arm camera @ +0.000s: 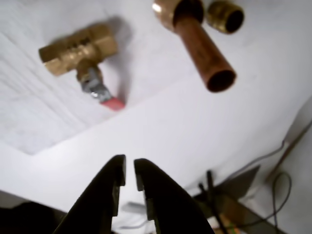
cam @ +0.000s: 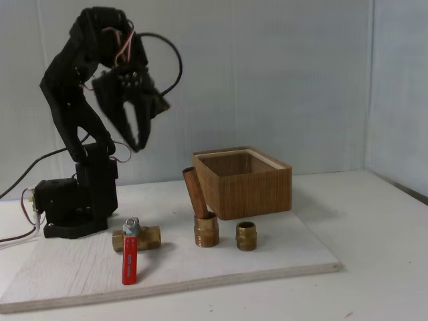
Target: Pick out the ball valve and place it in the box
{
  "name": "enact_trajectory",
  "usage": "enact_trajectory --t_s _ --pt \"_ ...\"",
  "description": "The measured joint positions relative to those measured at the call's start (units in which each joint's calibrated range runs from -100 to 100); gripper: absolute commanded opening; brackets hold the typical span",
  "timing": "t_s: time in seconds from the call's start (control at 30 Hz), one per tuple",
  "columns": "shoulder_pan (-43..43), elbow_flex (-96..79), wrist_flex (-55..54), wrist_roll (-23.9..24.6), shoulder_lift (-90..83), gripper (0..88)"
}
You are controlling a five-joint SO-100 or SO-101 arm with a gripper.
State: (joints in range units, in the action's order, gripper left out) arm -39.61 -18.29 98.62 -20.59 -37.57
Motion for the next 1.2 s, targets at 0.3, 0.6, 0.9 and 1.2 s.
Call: enact_trajectory --t_s 0.3,0.6,0.9,1.2 --pt "-6.74 -15.07 -0.09 -6.97 -6.52 0.6" --pt "-7.34 -22.33 -6.96 -3.00 -7.88 0.6" --pt "-6.15 -29.05 -16.68 0.88 -7.88 4.4" --pt "-5.56 -29.05 -17.28 2.63 -7.88 30.3"
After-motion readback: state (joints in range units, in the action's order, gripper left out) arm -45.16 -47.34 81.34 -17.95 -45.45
